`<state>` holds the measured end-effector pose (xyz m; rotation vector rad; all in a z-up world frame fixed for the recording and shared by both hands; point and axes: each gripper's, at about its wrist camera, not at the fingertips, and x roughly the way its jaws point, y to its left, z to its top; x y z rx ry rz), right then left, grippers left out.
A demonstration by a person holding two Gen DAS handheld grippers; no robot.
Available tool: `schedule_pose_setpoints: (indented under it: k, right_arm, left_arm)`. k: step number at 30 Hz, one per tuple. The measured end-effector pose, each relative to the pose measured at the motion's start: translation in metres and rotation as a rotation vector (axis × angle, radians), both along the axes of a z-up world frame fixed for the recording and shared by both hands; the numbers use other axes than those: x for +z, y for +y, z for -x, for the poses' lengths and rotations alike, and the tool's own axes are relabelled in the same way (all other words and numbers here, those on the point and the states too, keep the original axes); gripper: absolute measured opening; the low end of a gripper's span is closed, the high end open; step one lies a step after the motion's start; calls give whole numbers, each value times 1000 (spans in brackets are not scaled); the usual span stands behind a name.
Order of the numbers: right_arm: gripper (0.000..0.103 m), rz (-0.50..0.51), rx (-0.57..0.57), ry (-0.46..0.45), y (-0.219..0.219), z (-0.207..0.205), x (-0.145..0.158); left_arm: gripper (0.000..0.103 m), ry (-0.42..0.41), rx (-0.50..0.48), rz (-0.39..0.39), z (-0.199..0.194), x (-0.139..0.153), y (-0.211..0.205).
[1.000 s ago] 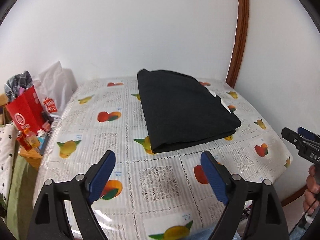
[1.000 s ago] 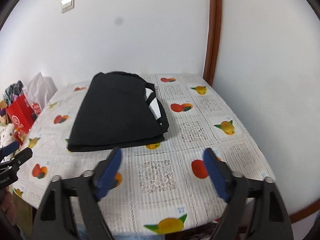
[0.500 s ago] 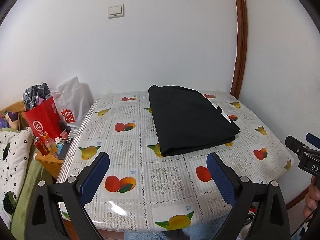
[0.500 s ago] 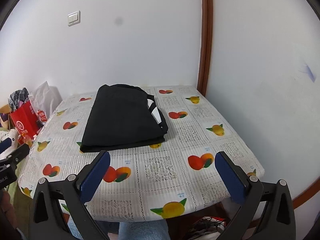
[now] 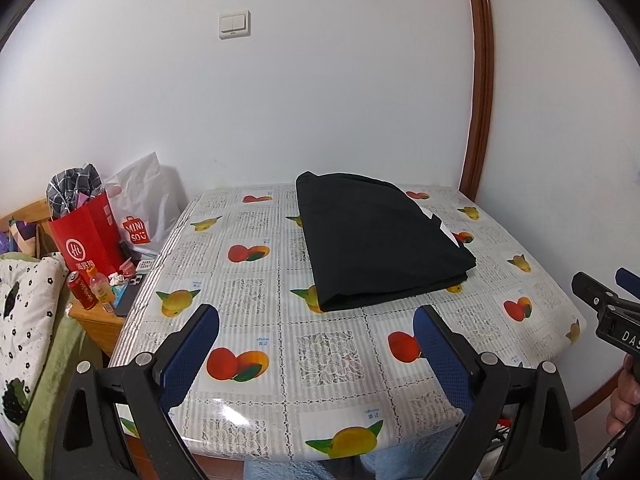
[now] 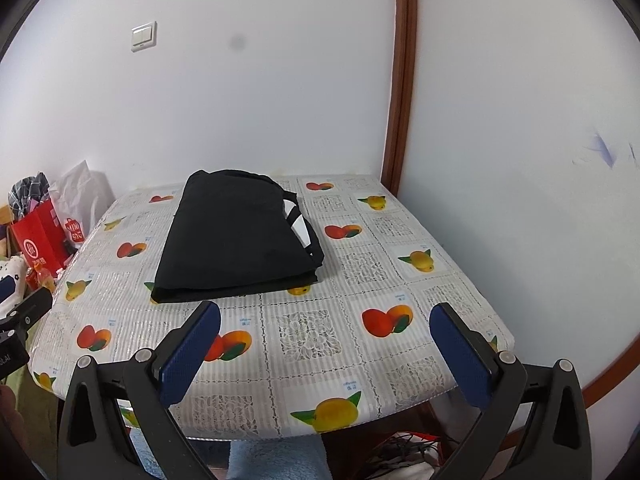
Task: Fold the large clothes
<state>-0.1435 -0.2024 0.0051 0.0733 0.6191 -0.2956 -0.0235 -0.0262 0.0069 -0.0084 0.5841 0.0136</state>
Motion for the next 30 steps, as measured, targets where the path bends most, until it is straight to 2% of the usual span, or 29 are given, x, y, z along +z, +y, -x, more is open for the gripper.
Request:
schedule_pose_setpoints:
  k: [30]
  right_arm:
    - [103, 4, -14, -2, -4, 4, 2]
  left_arm:
    - [98, -3, -1, -1, 3, 2, -2]
